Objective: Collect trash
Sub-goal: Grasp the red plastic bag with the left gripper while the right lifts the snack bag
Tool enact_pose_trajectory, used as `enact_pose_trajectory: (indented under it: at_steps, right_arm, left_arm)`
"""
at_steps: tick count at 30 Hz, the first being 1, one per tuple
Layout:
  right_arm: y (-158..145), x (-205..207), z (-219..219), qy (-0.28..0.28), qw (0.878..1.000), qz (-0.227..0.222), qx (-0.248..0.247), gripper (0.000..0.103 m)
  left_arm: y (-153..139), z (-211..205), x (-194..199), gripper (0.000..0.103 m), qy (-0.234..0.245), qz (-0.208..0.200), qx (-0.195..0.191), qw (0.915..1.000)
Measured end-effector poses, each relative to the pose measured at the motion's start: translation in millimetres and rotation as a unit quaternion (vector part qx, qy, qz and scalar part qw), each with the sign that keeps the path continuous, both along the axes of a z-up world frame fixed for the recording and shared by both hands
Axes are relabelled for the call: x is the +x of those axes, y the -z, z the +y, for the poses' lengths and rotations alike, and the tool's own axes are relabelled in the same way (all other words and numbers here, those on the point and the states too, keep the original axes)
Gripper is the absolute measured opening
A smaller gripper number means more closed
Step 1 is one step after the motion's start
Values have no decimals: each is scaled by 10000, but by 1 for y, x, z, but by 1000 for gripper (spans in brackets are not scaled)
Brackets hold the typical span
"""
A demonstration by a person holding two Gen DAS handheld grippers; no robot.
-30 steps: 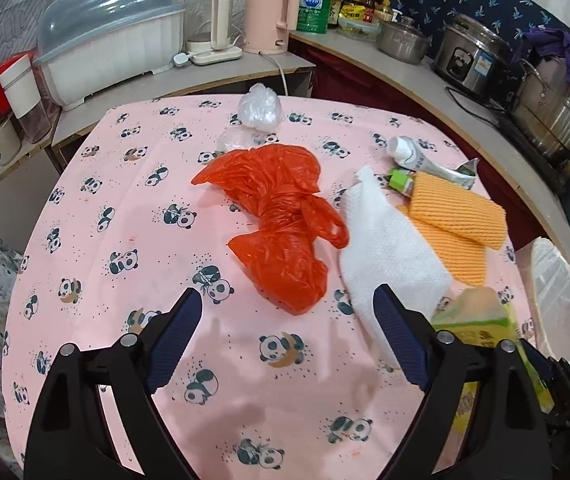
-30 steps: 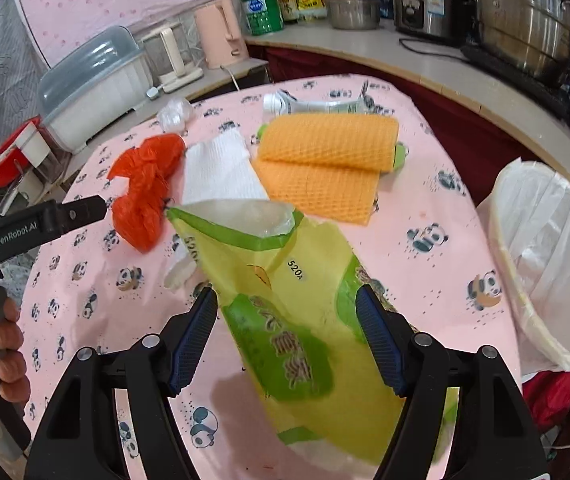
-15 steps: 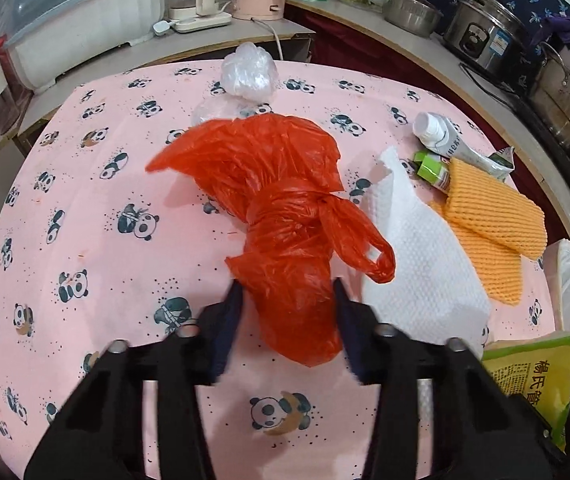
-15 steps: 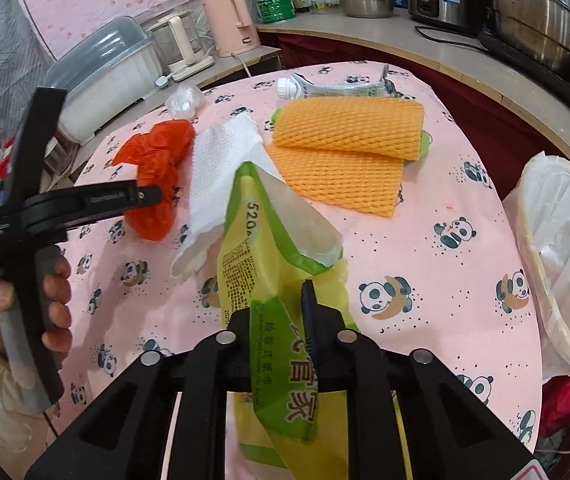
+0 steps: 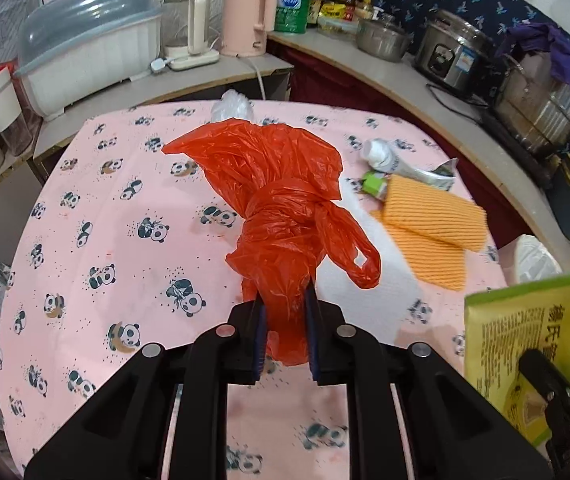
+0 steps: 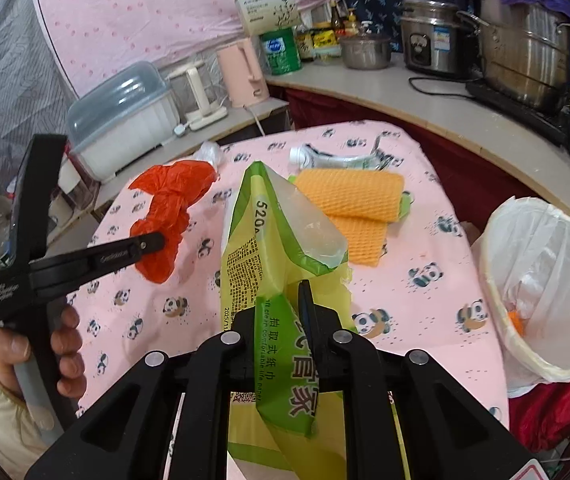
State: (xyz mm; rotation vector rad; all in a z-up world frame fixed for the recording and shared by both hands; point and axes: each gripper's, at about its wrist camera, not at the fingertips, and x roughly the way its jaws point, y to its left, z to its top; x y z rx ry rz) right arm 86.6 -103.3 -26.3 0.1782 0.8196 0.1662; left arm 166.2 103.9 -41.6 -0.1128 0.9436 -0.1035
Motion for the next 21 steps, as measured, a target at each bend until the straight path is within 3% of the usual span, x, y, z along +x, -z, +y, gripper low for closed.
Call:
enact_pose_trajectory:
  at_steps: [8,21]
  right_arm:
    - [-26,-22,-31,419,9985,-343,69,12]
    - [-42,-51,-81,1065,9922,-605,232,12]
  left_arm:
    - [-35,-34,-38,15,381,-287,-69,9988]
    - [-55,-87,-76,15,969,-454,38,9943]
